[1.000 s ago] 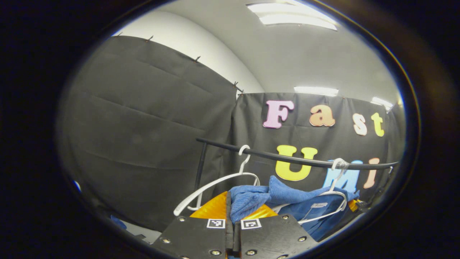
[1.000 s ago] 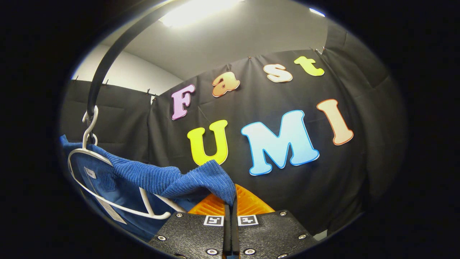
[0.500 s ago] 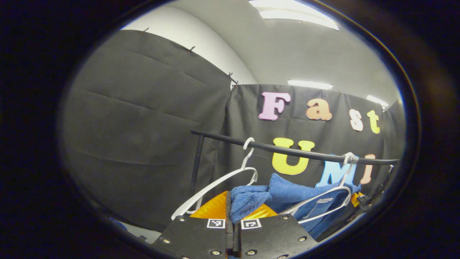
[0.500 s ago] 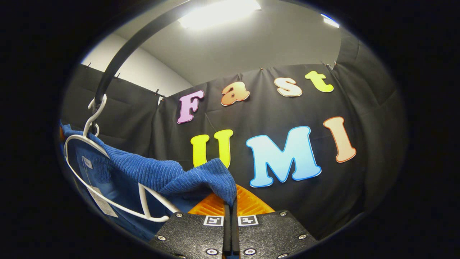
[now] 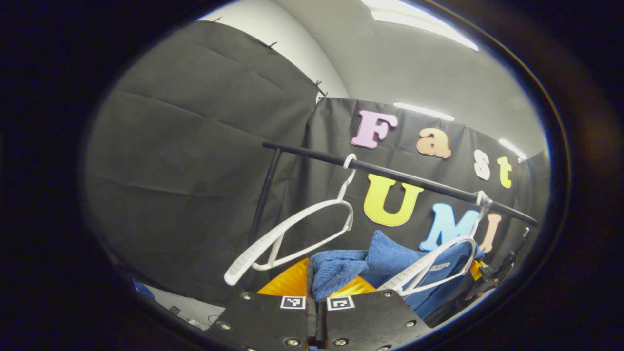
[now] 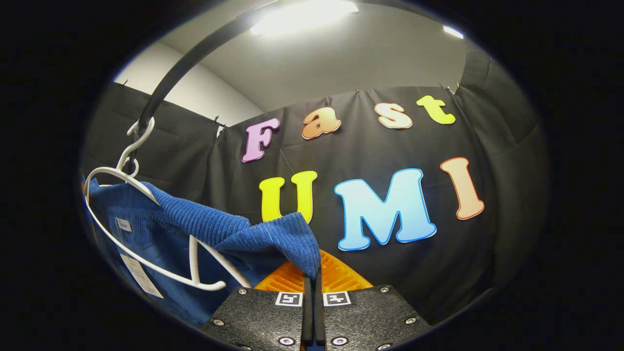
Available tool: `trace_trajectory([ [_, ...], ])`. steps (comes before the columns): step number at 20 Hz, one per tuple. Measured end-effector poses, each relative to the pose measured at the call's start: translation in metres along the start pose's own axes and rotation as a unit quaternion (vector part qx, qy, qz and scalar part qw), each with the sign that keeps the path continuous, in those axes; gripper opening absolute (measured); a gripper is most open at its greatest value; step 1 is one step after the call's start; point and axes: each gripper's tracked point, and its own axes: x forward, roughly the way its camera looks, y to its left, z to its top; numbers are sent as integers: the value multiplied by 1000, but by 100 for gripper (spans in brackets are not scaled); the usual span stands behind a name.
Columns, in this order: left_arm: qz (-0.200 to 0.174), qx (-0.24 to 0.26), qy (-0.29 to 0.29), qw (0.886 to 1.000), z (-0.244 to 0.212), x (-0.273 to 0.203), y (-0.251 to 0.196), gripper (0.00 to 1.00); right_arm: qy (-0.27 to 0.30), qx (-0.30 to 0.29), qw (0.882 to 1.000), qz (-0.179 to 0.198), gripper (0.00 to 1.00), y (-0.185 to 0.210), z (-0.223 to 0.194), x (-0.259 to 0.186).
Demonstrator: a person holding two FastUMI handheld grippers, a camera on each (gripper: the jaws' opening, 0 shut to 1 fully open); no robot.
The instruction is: Grasp the clothes on the hanger with both hands and then place them into the laundry hamper below.
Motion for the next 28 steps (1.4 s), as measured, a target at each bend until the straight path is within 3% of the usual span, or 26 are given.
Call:
trace_trajectory([
  [2,-4,-7,4,1000,-7,-6,-1,1,1,-3,1000,1,1,-2,-4,0],
  [3,-4,-4,4,1000,-10,-9,1,7,4,-6,1000,3,1,-2,-7,0],
  [13,13,-1,36,999,-61,-17,-5,7,32,-32,999,11,1,-5,-37,-7],
  [14,18,-9,44,999,-69,-18,-6,1,33,-34,999,12,1,-6,-40,-8],
  [15,20,-16,50,998,-75,-19,-9,1,35,-35,999,11,1,-8,-42,-9],
  [22,14,-12,67,998,-100,-27,-29,1,75,-1,997,-13,1,-30,-70,-28],
  [28,16,-28,102,994,-126,-37,-31,1,87,-33,995,-32,1,-44,-79,-45],
])
